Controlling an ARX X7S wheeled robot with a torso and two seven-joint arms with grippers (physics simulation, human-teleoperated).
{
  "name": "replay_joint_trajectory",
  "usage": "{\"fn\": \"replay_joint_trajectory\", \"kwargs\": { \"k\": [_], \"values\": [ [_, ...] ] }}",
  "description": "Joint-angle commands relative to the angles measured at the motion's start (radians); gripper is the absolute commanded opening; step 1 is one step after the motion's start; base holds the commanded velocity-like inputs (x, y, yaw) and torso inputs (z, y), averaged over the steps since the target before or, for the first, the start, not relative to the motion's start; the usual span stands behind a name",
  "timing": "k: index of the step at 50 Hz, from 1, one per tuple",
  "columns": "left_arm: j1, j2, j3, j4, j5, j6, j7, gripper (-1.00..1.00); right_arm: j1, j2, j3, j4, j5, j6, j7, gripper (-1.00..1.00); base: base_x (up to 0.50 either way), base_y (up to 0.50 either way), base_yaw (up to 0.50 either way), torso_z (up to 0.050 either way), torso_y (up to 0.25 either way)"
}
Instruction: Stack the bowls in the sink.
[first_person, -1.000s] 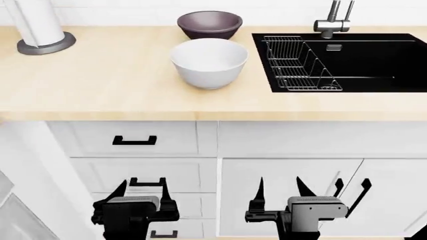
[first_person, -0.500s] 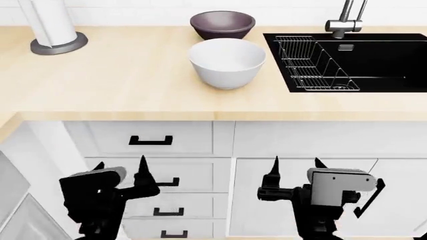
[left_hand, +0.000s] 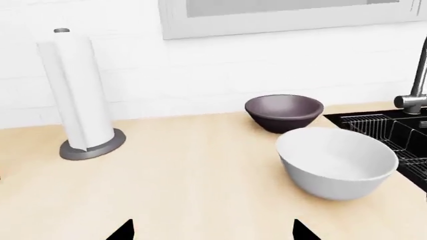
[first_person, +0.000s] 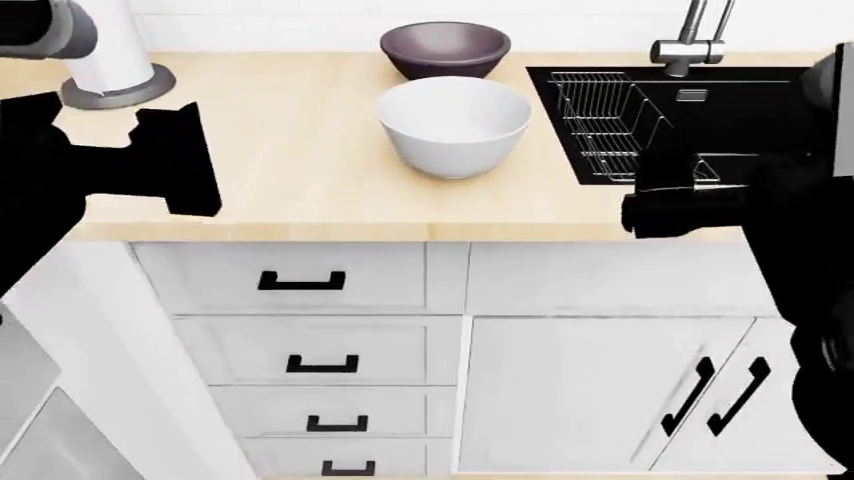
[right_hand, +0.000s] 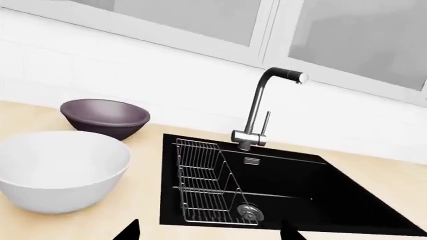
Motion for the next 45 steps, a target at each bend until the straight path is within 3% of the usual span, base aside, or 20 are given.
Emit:
{"fn": "replay_joint_trajectory", "kwargs": {
  "k": [1, 9, 26, 45],
  "values": [
    [-0.307, -0.085, 0.179, -0.091, -0.251, -0.113, -0.186, 1.0, 0.238, 0.154, -0.176, 0.042, 0.241, -0.034, 0.1, 1.0, 0.0, 0.0, 0.0, 0.0, 0.0],
    [-0.343, -0.068, 0.217, -0.114, -0.247, -0.124, -0.175, 1.0, 0.18, 0.152, -0.147, 0.034, 0.156, -0.071, 0.012, 1.0, 0.4, 0.0, 0.0, 0.0, 0.0],
    [-0.362, -0.075, 0.228, -0.112, -0.251, -0.107, -0.146, 1.0, 0.185, 0.125, -0.152, 0.059, 0.125, -0.085, -0.008, 1.0, 0.5, -0.02, 0.0, 0.0, 0.0],
    [-0.377, -0.083, 0.246, -0.108, -0.248, -0.094, -0.131, 1.0, 0.184, 0.141, -0.153, 0.062, 0.132, -0.098, -0.007, 1.0, 0.5, -0.17, 0.0, 0.0, 0.001]
  ]
}}
